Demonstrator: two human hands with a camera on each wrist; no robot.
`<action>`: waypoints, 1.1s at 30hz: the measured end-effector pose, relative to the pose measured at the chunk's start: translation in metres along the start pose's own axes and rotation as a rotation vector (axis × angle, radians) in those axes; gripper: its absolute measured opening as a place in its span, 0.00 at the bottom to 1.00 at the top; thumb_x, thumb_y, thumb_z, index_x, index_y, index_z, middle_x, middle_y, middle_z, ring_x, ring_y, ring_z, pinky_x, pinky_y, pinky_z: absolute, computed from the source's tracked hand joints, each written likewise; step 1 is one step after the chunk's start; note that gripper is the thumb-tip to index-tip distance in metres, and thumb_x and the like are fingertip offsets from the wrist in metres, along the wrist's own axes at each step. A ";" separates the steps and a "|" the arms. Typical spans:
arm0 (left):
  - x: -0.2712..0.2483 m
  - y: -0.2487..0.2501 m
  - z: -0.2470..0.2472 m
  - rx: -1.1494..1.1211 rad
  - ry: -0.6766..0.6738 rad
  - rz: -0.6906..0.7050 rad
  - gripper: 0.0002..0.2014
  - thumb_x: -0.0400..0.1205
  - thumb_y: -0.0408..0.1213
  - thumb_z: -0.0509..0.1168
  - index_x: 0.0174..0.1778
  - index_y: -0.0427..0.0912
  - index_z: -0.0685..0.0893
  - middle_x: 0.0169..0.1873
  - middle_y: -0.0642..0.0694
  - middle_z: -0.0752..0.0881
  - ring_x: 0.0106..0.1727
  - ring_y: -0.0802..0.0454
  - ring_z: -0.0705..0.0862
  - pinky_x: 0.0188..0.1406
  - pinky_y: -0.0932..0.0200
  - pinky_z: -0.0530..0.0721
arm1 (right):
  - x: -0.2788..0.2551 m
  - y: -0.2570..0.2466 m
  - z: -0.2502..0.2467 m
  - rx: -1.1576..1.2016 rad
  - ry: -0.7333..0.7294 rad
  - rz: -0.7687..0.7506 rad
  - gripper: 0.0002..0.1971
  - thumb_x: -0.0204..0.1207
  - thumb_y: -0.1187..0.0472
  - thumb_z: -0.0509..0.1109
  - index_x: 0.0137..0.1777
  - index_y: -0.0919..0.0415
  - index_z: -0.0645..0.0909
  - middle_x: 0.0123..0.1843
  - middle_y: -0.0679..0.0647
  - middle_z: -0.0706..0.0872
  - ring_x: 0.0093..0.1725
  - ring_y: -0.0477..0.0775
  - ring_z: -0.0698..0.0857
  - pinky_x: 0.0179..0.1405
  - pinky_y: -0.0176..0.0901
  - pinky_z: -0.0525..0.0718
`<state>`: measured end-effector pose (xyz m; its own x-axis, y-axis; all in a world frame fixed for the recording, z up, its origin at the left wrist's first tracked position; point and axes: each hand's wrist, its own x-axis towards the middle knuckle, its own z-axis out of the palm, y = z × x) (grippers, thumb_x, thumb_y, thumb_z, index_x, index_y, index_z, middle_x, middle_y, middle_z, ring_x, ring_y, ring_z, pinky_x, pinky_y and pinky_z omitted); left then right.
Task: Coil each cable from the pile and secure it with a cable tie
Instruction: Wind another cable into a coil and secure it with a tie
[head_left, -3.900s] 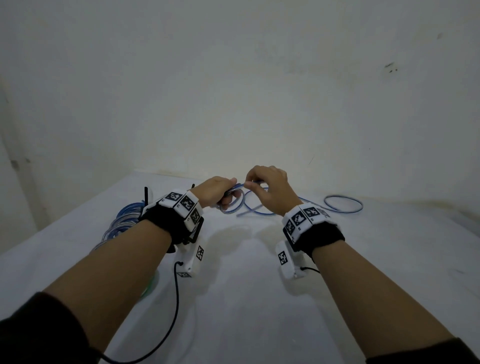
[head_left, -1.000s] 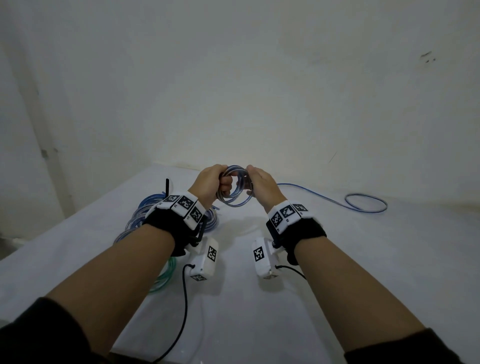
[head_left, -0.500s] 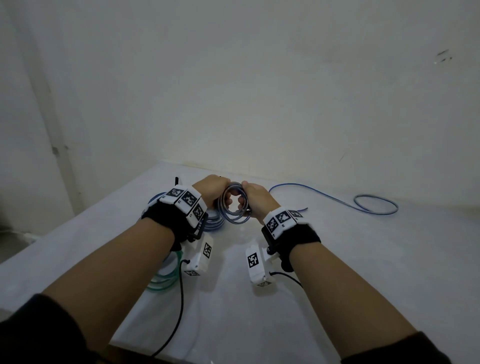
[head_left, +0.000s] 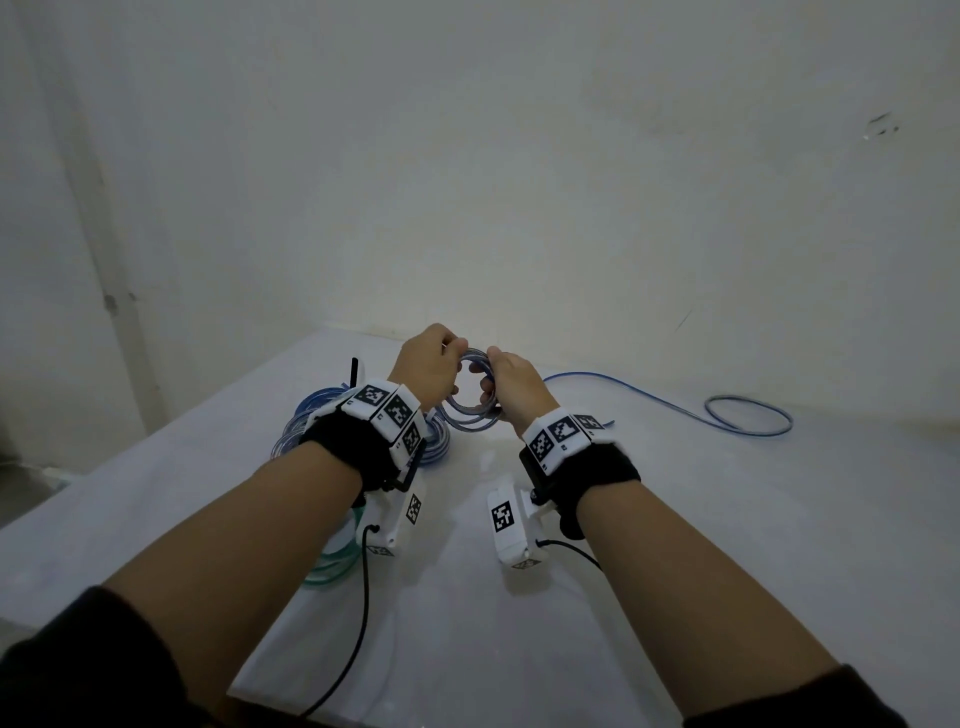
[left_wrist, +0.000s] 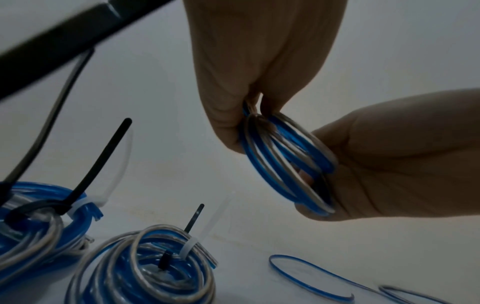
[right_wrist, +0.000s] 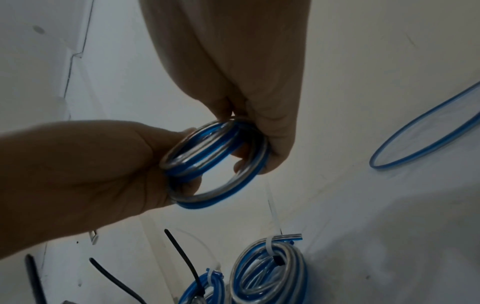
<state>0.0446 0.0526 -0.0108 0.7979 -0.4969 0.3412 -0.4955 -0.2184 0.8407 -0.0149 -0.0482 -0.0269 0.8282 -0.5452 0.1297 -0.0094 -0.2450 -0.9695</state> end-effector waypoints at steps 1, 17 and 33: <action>0.001 0.000 0.000 0.004 0.025 0.014 0.09 0.86 0.37 0.55 0.51 0.35 0.77 0.33 0.45 0.80 0.28 0.50 0.78 0.24 0.66 0.76 | 0.000 -0.001 0.001 0.010 0.001 -0.003 0.19 0.86 0.56 0.48 0.46 0.65 0.77 0.28 0.54 0.71 0.25 0.51 0.69 0.25 0.39 0.69; 0.000 -0.005 0.007 0.256 -0.156 -0.077 0.12 0.87 0.43 0.54 0.49 0.36 0.73 0.45 0.36 0.81 0.44 0.44 0.76 0.43 0.56 0.69 | 0.002 0.010 -0.002 -0.024 0.011 0.109 0.15 0.84 0.55 0.52 0.52 0.66 0.74 0.31 0.56 0.76 0.28 0.53 0.74 0.34 0.45 0.73; -0.005 0.019 0.036 0.156 -0.310 -0.035 0.15 0.88 0.43 0.50 0.46 0.35 0.76 0.33 0.42 0.78 0.36 0.44 0.76 0.33 0.55 0.71 | -0.018 0.009 -0.048 -0.053 0.079 0.031 0.11 0.83 0.55 0.59 0.54 0.65 0.73 0.31 0.55 0.77 0.29 0.51 0.76 0.35 0.47 0.75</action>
<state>0.0184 0.0209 -0.0117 0.6851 -0.7130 0.1488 -0.5352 -0.3542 0.7669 -0.0569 -0.0786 -0.0281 0.7804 -0.6141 0.1179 -0.0658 -0.2682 -0.9611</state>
